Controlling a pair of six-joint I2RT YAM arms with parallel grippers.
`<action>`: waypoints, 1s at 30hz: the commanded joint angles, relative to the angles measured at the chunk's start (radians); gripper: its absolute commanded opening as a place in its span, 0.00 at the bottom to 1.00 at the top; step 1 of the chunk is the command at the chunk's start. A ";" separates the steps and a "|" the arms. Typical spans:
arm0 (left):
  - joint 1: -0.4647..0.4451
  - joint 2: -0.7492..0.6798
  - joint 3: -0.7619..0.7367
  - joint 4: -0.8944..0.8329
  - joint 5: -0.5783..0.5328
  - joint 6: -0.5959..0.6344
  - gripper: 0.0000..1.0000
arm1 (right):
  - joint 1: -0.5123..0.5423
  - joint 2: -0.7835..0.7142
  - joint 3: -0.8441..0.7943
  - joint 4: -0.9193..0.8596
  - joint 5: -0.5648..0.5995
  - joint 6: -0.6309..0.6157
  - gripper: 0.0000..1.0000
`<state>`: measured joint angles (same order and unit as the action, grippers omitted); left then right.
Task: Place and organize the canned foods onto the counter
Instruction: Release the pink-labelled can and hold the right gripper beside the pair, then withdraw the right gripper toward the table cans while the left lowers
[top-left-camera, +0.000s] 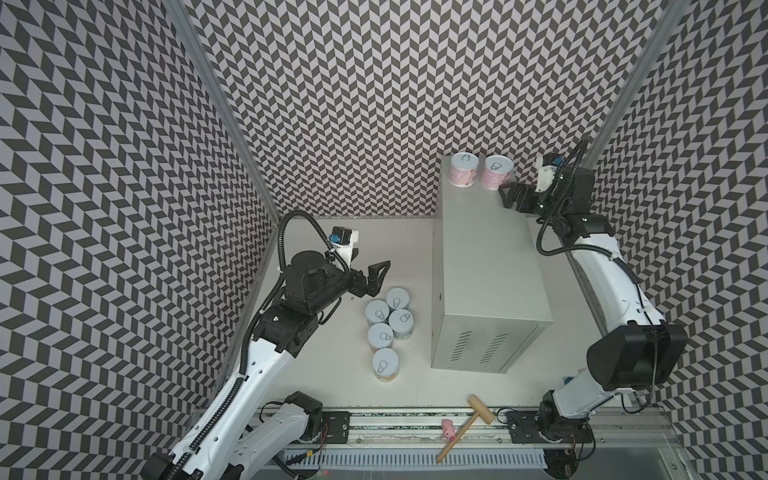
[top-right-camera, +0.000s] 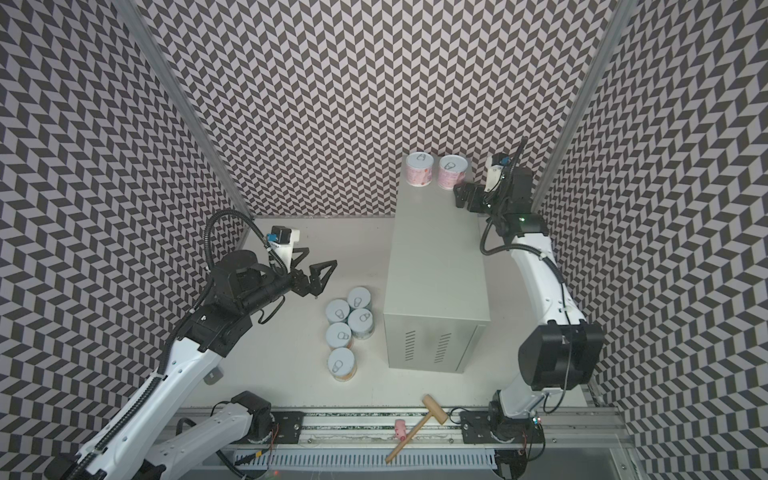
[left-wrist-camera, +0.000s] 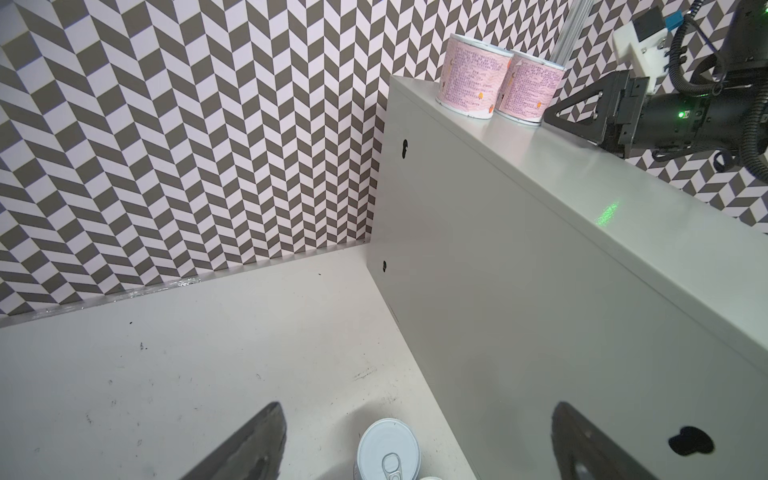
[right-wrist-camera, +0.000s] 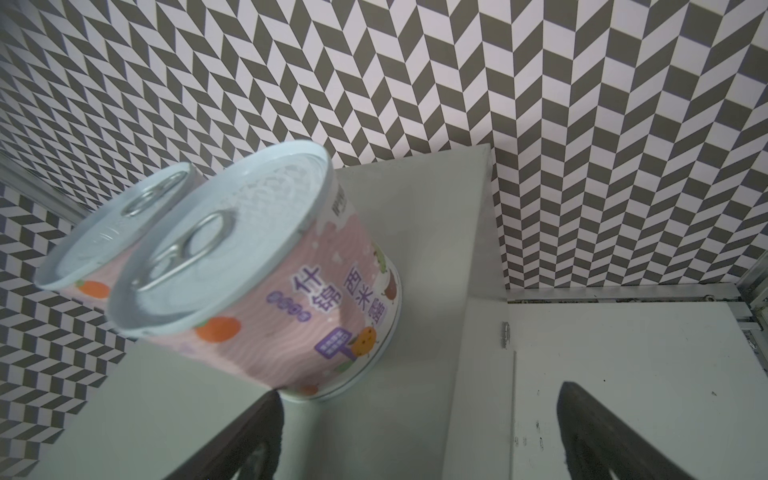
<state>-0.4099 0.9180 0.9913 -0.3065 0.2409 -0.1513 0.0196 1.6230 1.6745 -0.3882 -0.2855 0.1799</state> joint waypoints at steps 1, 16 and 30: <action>0.006 -0.008 -0.006 0.021 -0.005 0.001 1.00 | 0.008 0.020 0.034 0.048 -0.010 -0.011 0.99; 0.005 0.013 0.000 0.020 -0.003 -0.007 1.00 | 0.044 -0.107 -0.070 0.037 0.055 -0.017 0.99; -0.127 0.079 0.035 -0.194 -0.204 -0.080 1.00 | 0.486 -0.422 -0.217 -0.104 0.363 -0.091 0.99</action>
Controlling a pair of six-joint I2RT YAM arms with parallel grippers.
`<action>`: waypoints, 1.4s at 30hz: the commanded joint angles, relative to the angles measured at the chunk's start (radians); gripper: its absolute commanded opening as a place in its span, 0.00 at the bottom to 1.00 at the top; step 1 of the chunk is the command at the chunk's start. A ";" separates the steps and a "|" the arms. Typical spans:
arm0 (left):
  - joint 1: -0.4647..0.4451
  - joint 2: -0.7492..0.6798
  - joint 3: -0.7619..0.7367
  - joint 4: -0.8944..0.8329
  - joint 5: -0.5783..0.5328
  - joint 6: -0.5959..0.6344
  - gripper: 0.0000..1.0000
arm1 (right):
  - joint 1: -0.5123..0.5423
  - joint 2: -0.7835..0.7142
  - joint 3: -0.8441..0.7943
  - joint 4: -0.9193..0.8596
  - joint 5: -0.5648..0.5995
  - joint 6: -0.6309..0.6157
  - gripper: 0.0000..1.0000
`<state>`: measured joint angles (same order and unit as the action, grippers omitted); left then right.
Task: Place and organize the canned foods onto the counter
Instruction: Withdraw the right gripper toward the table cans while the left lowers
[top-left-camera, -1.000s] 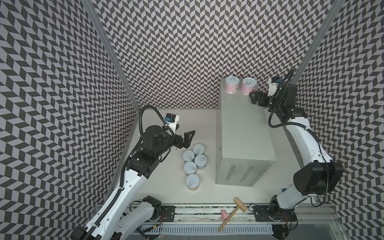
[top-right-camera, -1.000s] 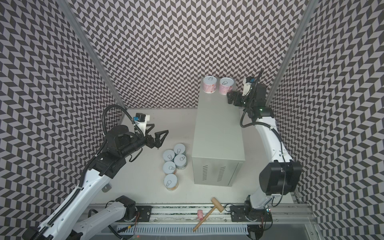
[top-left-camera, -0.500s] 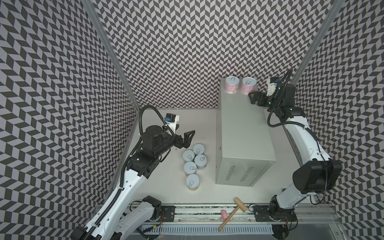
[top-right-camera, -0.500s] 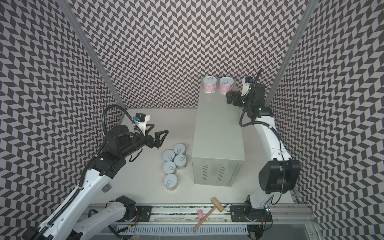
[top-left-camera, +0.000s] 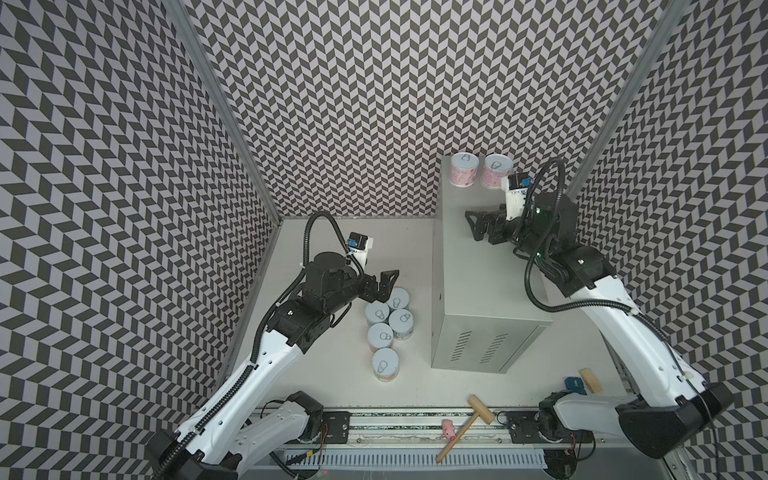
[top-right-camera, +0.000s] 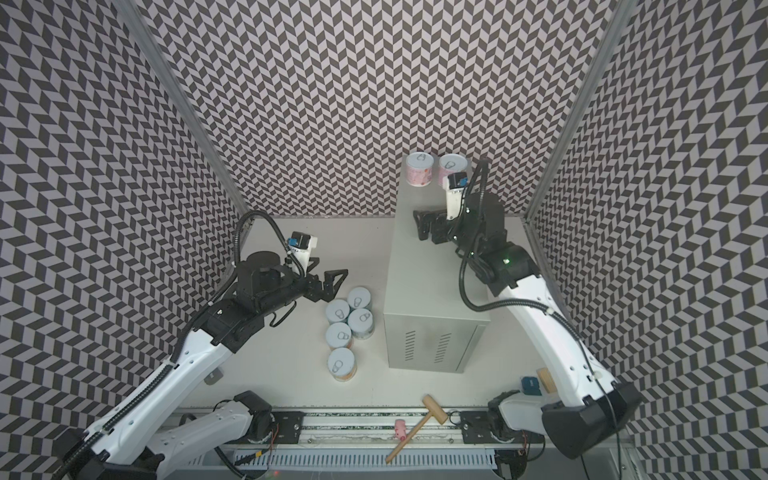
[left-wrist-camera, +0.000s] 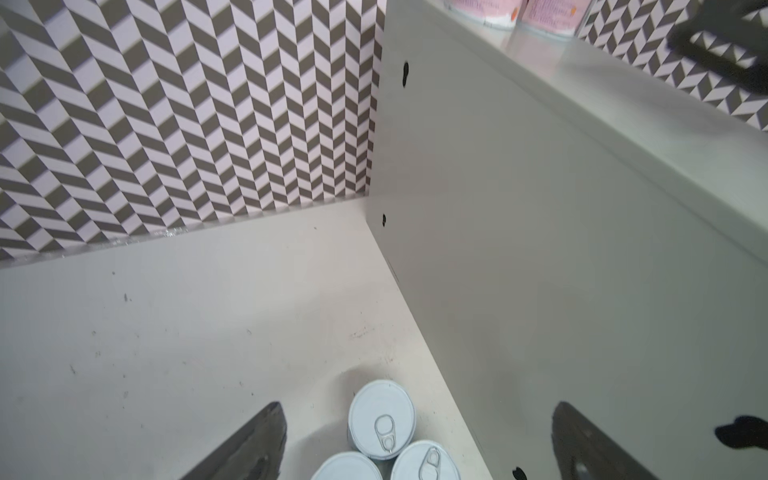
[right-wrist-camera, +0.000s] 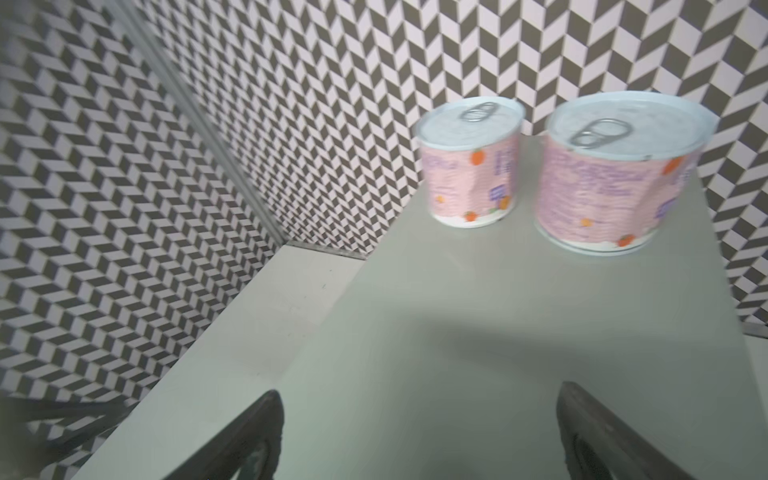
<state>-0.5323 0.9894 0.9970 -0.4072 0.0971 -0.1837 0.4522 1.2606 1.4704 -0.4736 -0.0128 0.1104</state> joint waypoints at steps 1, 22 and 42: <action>-0.005 0.012 0.028 -0.120 -0.071 -0.065 1.00 | 0.084 -0.076 -0.009 -0.036 0.097 -0.030 0.99; -0.024 0.107 -0.027 -0.477 0.088 -0.308 1.00 | 0.785 -0.056 0.172 -0.489 0.300 -0.046 0.99; -0.436 0.104 -0.265 -0.461 -0.033 -0.646 1.00 | 0.898 -0.071 0.080 -0.448 0.386 -0.062 0.99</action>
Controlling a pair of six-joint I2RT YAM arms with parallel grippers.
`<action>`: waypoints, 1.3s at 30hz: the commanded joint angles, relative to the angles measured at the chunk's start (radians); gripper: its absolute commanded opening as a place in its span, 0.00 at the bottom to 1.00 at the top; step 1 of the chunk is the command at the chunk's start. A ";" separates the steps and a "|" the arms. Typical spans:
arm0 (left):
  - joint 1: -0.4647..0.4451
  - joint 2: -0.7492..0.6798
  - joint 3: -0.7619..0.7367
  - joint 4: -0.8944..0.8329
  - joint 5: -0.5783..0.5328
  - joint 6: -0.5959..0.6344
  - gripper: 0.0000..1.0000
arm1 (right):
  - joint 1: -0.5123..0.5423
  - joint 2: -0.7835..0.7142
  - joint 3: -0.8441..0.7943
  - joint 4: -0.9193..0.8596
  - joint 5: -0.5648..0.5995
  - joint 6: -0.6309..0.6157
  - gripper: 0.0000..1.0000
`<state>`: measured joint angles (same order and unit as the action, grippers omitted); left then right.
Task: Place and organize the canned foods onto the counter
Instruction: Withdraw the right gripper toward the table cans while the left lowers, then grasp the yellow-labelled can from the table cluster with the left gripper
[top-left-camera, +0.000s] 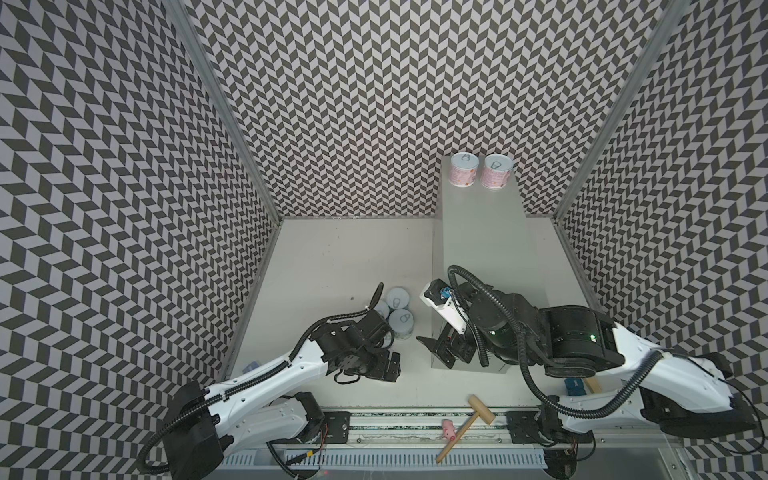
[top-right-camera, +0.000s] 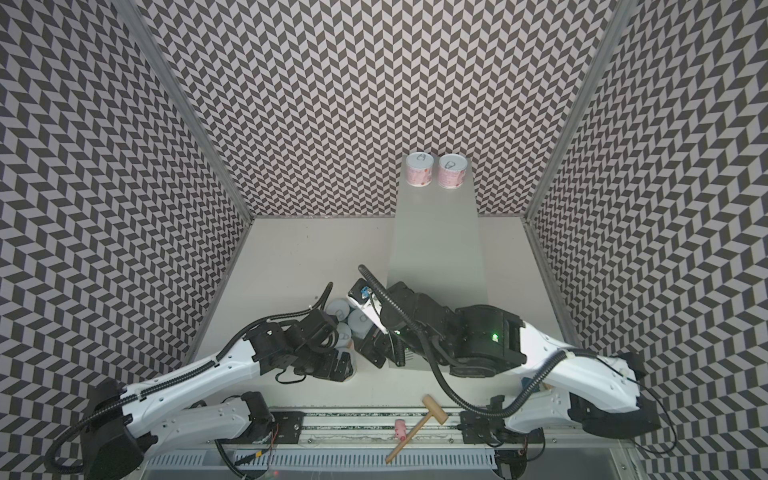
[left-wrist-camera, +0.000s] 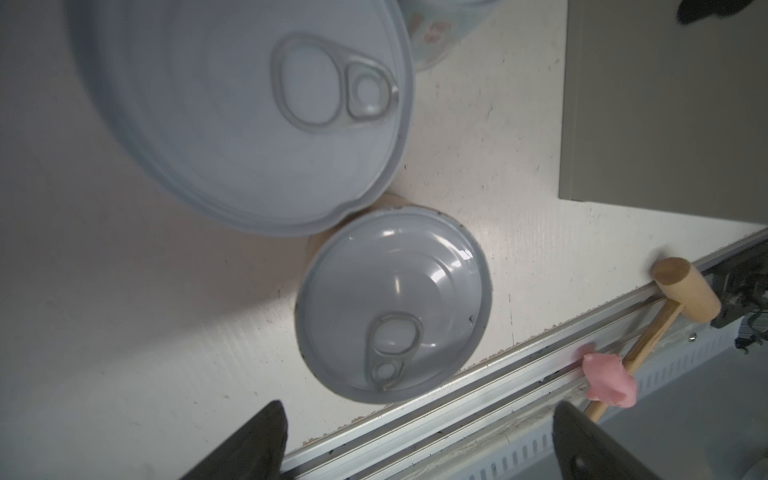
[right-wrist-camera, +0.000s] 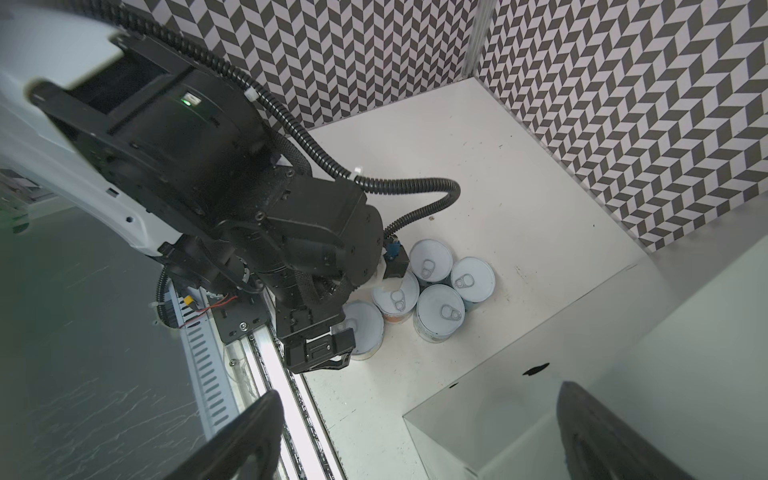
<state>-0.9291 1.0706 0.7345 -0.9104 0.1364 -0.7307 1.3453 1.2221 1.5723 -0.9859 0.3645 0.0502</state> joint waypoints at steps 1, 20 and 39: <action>-0.055 0.033 -0.006 0.042 -0.094 -0.115 1.00 | 0.006 -0.037 -0.032 0.068 0.009 -0.001 0.99; -0.088 0.224 -0.018 0.150 -0.227 -0.175 0.97 | 0.005 -0.160 -0.119 0.042 0.010 0.028 0.99; -0.086 0.126 0.019 0.113 -0.256 -0.108 0.57 | 0.005 -0.149 -0.166 0.104 0.071 0.027 0.99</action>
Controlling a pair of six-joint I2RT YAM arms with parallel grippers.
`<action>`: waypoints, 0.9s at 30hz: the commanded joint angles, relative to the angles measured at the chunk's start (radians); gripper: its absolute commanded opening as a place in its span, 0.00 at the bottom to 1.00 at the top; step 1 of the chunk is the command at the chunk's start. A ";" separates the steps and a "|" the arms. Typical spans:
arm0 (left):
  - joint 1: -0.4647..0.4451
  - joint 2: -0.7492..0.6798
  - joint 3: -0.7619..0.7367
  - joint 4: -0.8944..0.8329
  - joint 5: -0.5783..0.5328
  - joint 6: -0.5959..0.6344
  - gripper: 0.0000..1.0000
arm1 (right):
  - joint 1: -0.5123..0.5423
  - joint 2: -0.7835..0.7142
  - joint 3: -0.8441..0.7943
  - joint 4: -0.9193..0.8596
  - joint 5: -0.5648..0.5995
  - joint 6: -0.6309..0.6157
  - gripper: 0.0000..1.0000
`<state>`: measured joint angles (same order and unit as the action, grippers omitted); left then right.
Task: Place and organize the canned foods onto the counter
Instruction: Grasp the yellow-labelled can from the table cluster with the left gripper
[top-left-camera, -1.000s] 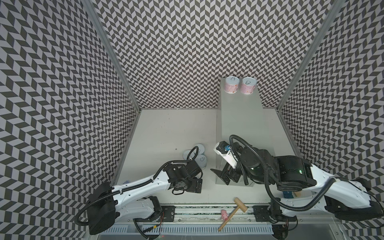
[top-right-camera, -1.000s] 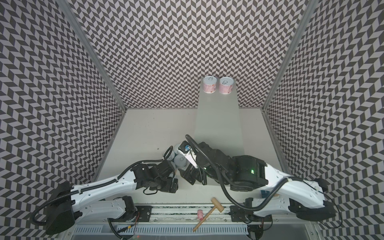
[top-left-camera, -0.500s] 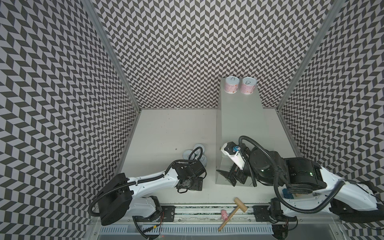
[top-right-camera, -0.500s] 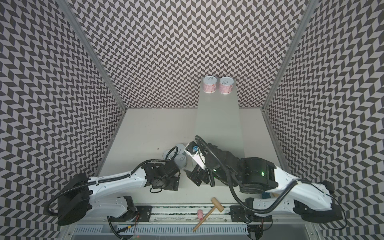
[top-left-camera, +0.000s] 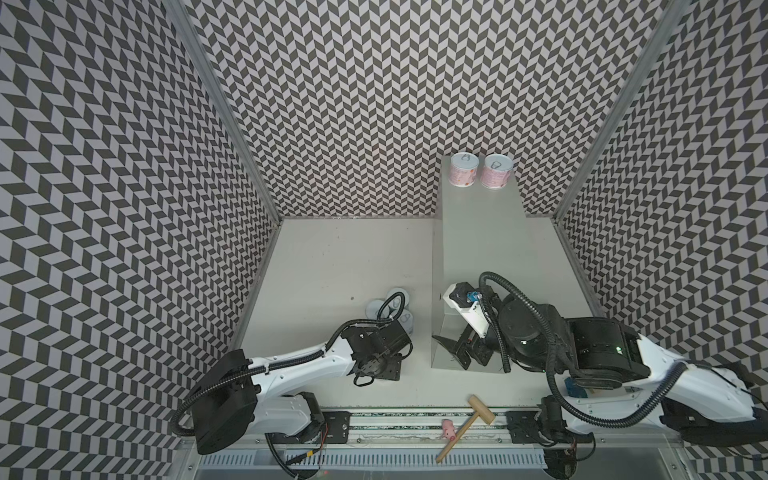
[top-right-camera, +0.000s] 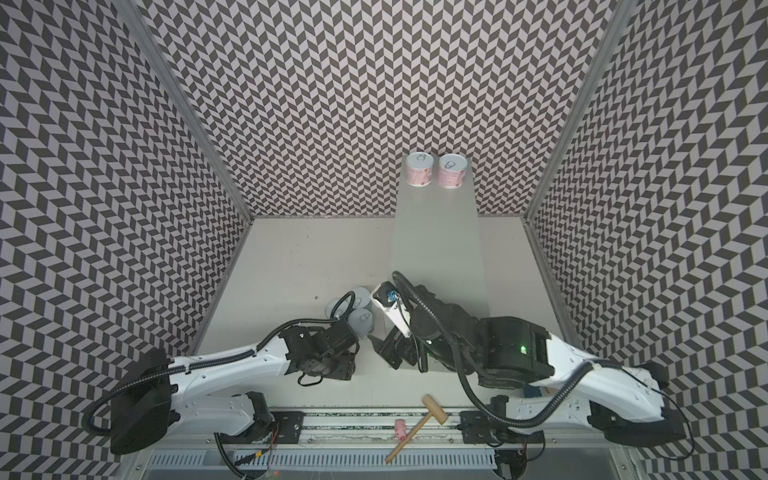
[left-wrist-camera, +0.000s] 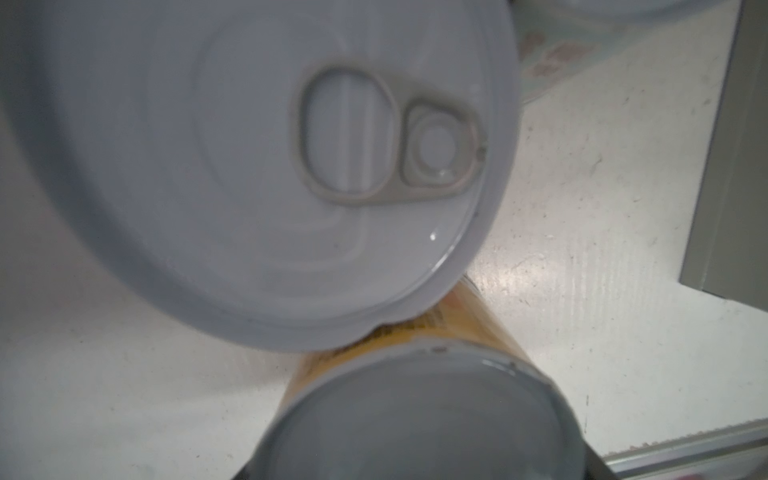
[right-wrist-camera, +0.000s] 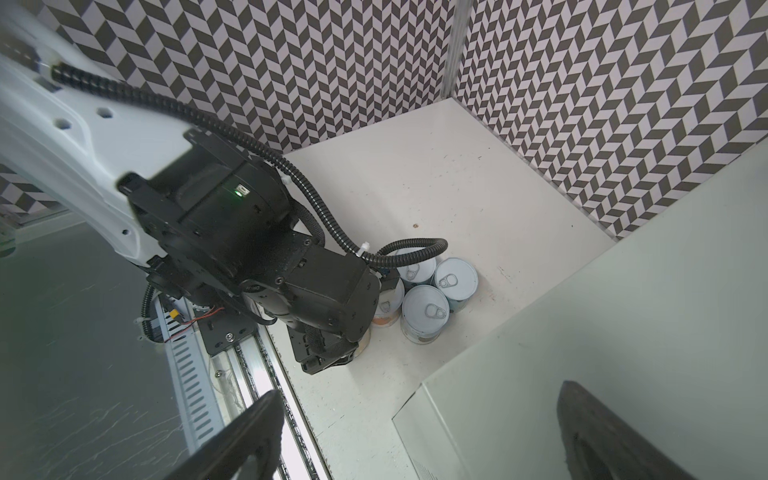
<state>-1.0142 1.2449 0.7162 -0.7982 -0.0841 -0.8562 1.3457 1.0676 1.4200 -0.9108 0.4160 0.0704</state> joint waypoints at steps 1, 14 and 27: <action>-0.001 -0.059 0.047 -0.007 -0.033 0.019 0.57 | 0.005 0.009 -0.012 0.030 0.015 0.007 0.99; 0.003 -0.195 0.323 -0.201 -0.121 0.094 0.58 | 0.005 0.005 -0.002 0.141 -0.023 -0.031 0.99; 0.080 -0.209 0.609 -0.222 -0.139 0.349 0.58 | 0.004 -0.124 -0.064 0.308 0.179 -0.008 0.99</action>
<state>-0.9516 1.0573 1.2579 -1.0328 -0.1879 -0.5915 1.3453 1.0027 1.3880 -0.7162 0.5747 0.0814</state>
